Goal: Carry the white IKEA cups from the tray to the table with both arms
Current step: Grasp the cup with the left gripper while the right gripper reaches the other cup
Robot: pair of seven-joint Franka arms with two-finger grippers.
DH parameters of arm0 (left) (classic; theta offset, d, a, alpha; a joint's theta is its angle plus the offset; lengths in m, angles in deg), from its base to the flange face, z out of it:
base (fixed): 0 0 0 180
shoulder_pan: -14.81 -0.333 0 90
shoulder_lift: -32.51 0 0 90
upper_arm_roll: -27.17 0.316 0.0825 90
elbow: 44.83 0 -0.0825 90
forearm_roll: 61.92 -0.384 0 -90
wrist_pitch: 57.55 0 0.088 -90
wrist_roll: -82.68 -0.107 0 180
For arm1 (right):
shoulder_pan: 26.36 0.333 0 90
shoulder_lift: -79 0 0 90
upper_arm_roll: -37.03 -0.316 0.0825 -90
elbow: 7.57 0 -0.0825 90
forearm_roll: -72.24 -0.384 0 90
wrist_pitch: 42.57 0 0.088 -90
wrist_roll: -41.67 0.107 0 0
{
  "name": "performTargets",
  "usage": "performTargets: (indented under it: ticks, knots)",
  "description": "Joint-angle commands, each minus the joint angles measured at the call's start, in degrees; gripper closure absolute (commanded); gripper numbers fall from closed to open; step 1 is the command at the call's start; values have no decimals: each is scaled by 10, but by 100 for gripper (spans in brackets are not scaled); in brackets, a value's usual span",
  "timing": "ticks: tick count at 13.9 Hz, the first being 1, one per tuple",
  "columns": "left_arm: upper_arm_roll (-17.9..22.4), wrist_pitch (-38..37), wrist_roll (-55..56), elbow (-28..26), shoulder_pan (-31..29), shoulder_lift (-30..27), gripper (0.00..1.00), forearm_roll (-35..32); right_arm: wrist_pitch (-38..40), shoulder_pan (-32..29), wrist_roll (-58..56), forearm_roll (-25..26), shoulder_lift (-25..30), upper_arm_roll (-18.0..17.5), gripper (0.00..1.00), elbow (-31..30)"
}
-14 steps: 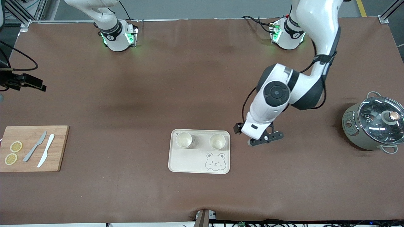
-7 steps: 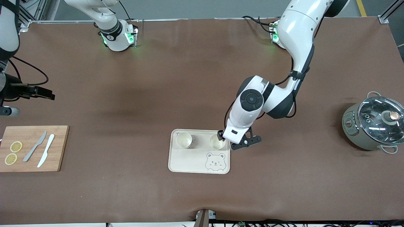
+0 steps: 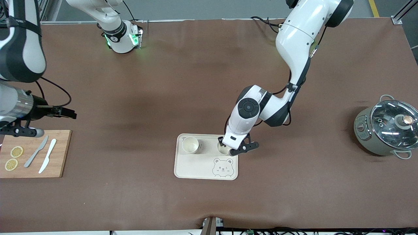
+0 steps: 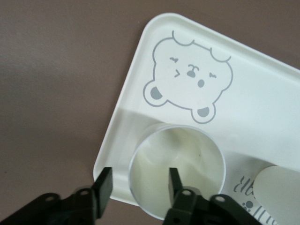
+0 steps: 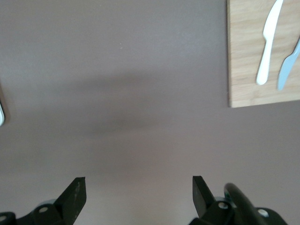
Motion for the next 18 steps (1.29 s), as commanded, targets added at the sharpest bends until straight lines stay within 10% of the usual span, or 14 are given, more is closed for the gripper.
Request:
performTargets:
  ticks: [1,3,18]
  knots:
    - [5,2,6,14,7,12,73,-5,-15,28,36,-15,-28,2,0,15]
    - [6,2,4,14,10,14,100,-5,-41,42,39,-33,-38,1,0,15]
    - [30,-135,-68,12,-65,-121,100,-46,-186,234,415,-90,-186,2,0,100]
